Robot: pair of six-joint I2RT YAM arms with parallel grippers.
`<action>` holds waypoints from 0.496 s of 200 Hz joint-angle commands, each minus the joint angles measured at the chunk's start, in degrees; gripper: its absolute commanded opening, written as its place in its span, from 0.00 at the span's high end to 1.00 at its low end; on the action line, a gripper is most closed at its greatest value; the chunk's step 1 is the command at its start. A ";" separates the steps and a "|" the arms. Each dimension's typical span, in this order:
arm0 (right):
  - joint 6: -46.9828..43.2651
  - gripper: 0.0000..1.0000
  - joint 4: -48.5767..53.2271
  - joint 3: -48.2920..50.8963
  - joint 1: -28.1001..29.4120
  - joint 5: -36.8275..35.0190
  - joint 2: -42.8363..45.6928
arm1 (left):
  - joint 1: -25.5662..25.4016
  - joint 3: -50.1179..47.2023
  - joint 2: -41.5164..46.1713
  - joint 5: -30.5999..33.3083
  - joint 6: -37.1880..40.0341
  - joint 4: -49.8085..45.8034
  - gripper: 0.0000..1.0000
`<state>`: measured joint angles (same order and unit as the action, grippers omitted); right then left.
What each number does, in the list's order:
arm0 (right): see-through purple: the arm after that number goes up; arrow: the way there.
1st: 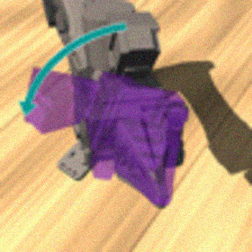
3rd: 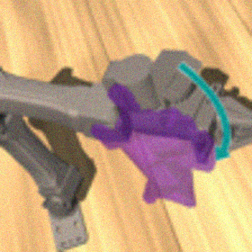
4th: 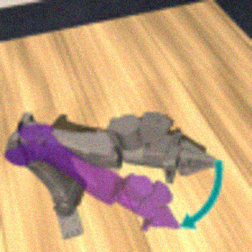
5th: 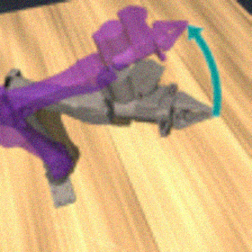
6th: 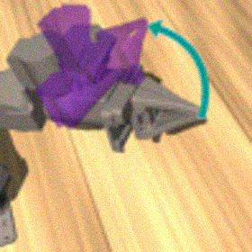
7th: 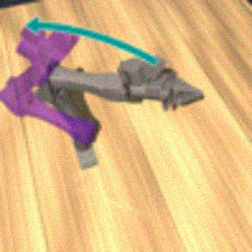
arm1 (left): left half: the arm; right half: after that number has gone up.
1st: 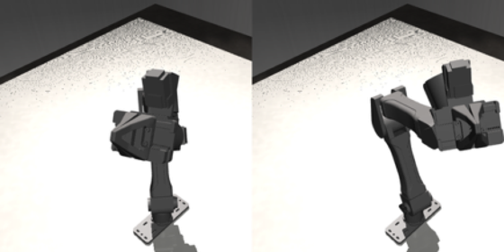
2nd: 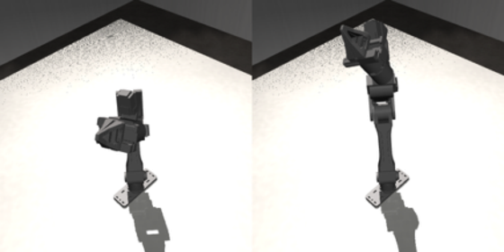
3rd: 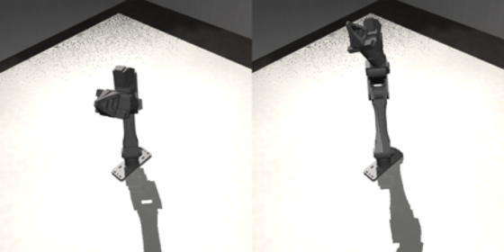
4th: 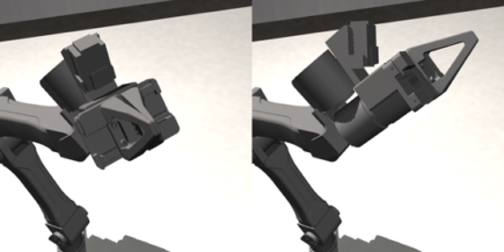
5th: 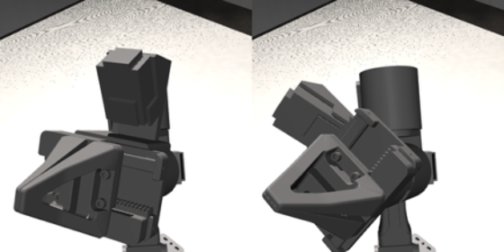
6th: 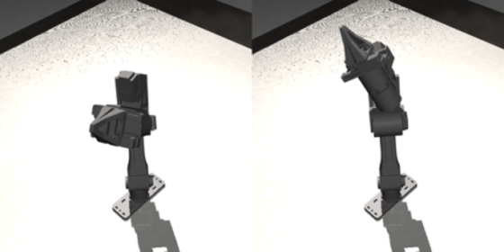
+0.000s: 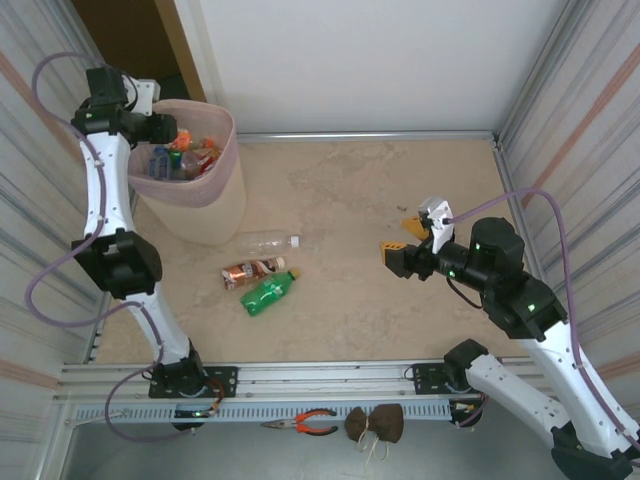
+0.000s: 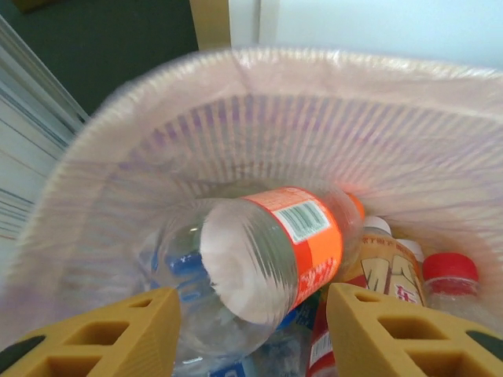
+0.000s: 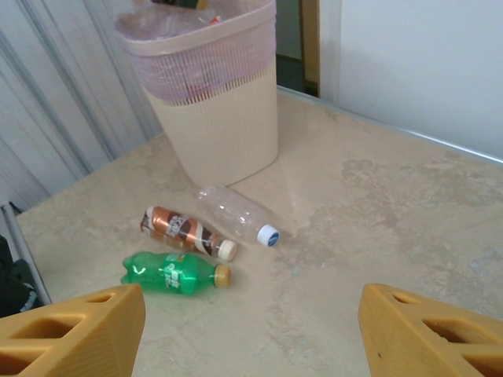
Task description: Put the plastic bottles in the bin
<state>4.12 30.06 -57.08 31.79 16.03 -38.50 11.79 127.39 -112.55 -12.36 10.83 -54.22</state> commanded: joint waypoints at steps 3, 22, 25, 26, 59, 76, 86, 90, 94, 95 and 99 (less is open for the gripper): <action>0.85 0.29 0.54 -0.20 -0.24 -1.48 1.04 | -0.11 1.52 -1.72 -6.67 -3.09 -0.22 0.49; 1.05 0.29 0.55 0.29 -0.26 -1.69 1.41 | -1.16 -0.73 -2.17 -8.16 -3.38 0.88 0.49; 1.10 0.29 0.52 0.31 -0.24 -1.64 1.44 | -1.34 -1.40 -2.17 -8.20 -3.36 1.22 0.49; 1.12 0.29 0.52 0.31 -0.24 -1.63 1.43 | -1.43 -1.51 -2.11 -8.16 -3.40 1.31 0.49; 1.75 0.29 0.52 0.73 -0.24 -1.13 1.73 | -2.74 -9.72 -1.18 -8.12 -4.39 5.38 0.49; 1.74 0.29 0.75 0.75 -0.24 -1.26 1.83 | -2.78 -12.72 -1.18 -8.05 -4.84 6.37 0.50; 1.79 0.29 0.74 0.73 -0.24 -1.31 1.85 | -2.74 -13.90 -1.27 -7.78 -5.04 6.62 0.50; 1.77 0.29 0.72 0.68 -0.24 -1.35 1.85 | -2.74 -14.20 -1.28 -7.77 -5.07 6.66 0.50; 1.79 0.29 0.70 0.65 -0.24 -1.32 1.91 | -2.74 -14.42 -1.28 -7.64 -4.96 6.61 0.50; 1.82 0.29 0.70 0.65 -0.24 -1.34 1.92 | -2.70 -14.44 -1.23 -7.62 -4.99 6.59 0.50; 1.78 0.29 0.72 0.60 -0.24 -1.24 1.94 | -2.74 -14.64 -1.19 -7.61 -5.03 6.58 0.50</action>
<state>4.54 30.11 -57.08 31.79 14.96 -37.34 9.89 116.22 -113.43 -18.33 7.60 -43.79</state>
